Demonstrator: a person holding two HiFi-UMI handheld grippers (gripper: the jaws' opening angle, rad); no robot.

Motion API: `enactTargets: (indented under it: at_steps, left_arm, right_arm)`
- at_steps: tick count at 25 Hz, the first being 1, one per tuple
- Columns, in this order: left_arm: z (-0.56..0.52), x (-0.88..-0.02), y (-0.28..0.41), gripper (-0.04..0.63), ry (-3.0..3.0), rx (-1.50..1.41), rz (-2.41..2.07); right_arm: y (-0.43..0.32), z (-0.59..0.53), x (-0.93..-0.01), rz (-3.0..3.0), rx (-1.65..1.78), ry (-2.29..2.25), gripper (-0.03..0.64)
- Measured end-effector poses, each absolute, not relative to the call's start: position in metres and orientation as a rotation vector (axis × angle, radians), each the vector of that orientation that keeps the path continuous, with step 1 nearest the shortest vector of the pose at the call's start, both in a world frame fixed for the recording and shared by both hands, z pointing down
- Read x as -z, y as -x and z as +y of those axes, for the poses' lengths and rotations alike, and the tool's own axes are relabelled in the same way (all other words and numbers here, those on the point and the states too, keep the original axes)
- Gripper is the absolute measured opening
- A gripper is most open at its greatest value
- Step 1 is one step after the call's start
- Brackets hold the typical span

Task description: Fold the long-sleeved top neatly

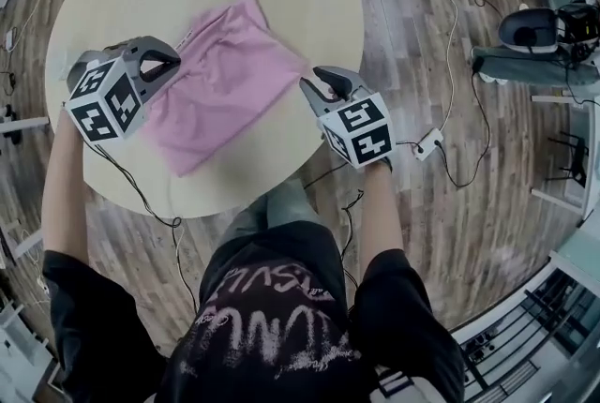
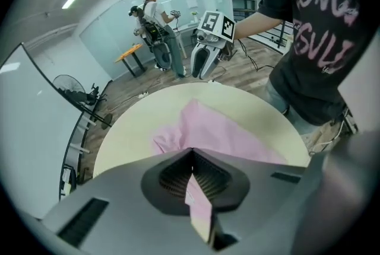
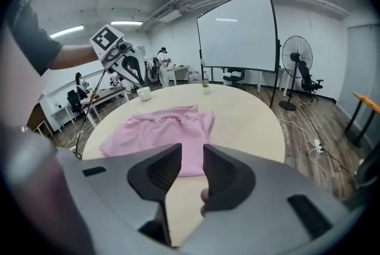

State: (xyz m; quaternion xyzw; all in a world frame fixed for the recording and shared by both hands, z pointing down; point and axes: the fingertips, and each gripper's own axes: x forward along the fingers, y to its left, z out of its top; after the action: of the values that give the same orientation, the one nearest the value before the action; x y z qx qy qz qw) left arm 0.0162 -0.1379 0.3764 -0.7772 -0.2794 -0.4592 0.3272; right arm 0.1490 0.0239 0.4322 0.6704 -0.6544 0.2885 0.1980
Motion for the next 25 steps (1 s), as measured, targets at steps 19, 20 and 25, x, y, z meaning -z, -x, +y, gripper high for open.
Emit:
enactTargets:
  at_steps: [19, 20, 25]
  left_arm:
    - [-0.154, -0.508, -0.158, 0.256, 1.548, 1.265, -1.032]
    - [-0.153, -0.516, -0.16, 0.259, 1.524, 1.27, -1.044]
    - [-0.153, -0.537, -0.165, 0.302, 1.44, 1.294, -1.112]
  right_arm:
    - [-0.176, -0.015, -0.544, -1.799, -1.053, -1.656, 0.175]
    - [-0.173, -0.016, -0.548, -1.805, -1.066, -1.644, 0.175]
    - [-0.166, -0.019, -0.553, -1.837, -1.109, -1.593, 0.172]
